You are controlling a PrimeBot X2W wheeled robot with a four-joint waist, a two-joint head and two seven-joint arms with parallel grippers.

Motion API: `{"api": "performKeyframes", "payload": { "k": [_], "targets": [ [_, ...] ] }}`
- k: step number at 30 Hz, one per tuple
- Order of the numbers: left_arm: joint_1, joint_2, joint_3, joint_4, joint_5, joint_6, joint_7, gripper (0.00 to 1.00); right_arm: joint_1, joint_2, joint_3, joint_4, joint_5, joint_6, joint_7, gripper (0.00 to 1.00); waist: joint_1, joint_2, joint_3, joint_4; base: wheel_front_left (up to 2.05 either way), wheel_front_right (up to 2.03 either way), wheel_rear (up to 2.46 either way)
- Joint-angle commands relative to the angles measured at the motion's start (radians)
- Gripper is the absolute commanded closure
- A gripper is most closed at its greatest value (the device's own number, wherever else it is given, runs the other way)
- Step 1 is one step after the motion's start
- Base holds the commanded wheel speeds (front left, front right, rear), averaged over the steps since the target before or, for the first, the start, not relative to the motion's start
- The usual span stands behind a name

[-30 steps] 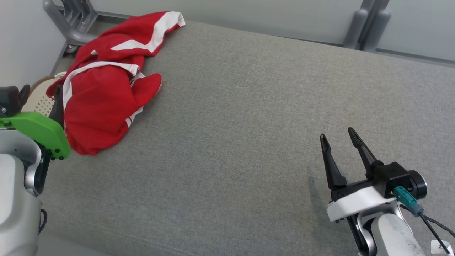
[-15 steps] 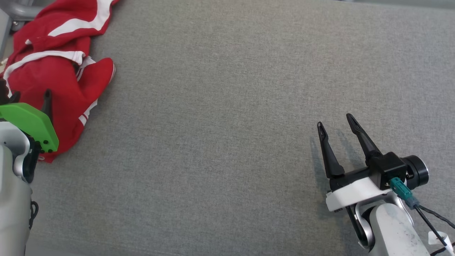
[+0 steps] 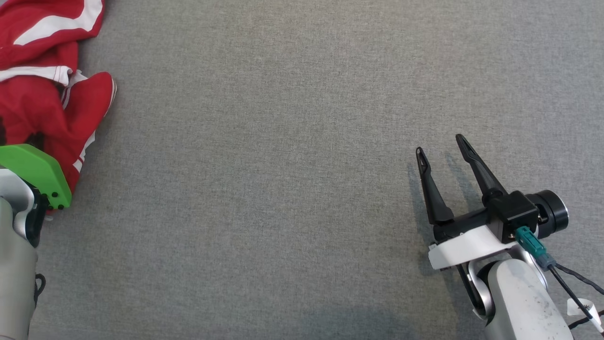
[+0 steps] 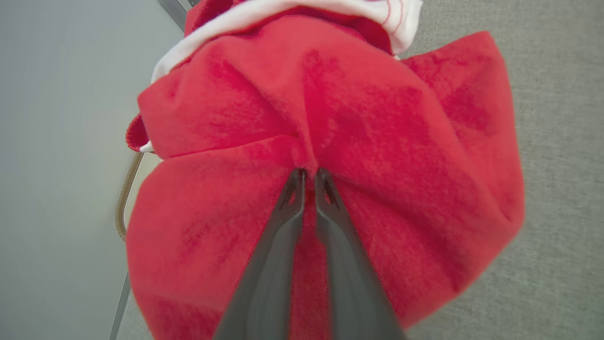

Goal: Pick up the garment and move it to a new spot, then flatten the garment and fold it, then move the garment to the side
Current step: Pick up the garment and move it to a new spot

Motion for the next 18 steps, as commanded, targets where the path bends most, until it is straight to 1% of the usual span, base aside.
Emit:
{"api": "performKeyframes", "payload": {
  "k": [1, 9, 13, 18],
  "targets": [
    [-0.015, 0.008, -0.005, 0.008, 0.004, 0.003, -0.011, 1.00, -0.006, -0.005, 0.000, 0.000, -0.002, 0.000, -0.002, 0.00, -0.0002, 0.0048, -0.001, -0.003, 0.00, 0.00, 0.00],
    [-0.041, 0.037, -0.032, 0.048, 0.027, 0.001, -0.056, 1.00, -0.004, -0.005, -0.007, 0.024, 0.023, 0.000, -0.008, 0.00, -0.0002, 0.0048, -0.043, -0.003, 0.00, 0.00, 0.00],
    [-0.066, 0.056, -0.063, 0.040, 0.045, -0.003, -0.062, 1.00, 0.009, -0.005, -0.008, 0.043, 0.045, 0.000, -0.009, 0.00, -0.0002, 0.0048, -0.092, 0.002, 0.00, 0.00, 0.00],
    [-0.100, 0.094, -0.109, 0.004, 0.059, -0.008, -0.050, 1.00, 0.030, -0.005, -0.012, 0.053, 0.088, 0.000, -0.011, 0.00, -0.0002, 0.0048, -0.173, 0.002, 0.00, 0.00, 0.00]
  ]
}}
